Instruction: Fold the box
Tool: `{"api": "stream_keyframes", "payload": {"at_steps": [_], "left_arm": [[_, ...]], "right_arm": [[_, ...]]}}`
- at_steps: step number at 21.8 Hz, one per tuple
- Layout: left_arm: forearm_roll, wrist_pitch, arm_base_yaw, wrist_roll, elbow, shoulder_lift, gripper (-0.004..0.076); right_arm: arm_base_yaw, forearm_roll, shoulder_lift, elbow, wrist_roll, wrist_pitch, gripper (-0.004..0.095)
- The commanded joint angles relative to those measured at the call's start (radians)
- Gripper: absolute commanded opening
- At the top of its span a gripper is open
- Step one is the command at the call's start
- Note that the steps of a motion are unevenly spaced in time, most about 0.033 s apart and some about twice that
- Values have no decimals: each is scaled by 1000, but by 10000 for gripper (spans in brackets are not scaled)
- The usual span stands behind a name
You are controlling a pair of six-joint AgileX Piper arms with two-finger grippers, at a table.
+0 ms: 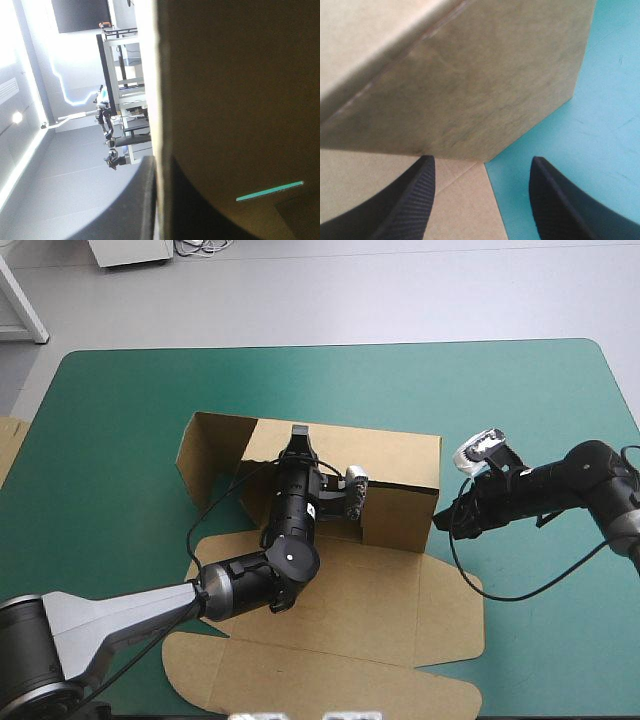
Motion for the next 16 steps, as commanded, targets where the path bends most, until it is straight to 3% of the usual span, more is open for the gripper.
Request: {"api": "stream_keyframes", "payload": {"at_steps": [1, 4, 7, 10, 16], "left_arm": [[17, -56, -10, -3, -13, -34, -10], [17, -62, -10, -3, -13, -34, -10], [17, -62, -10, -3, -13, -34, -10], [15, -62, -10, -3, -13, -34, -10], [7, -60, -10, -51, -13, -34, -10]], "right_arm": [[37, 40, -65, -21, 40, 31, 540], [79, -14, -103, -18, 121, 21, 540], [118, -39, -141, 15, 149, -130, 540], [118, -33, -143, 52, 157, -177, 540], [118, 166, -180, 235, 7, -365, 540]]}}
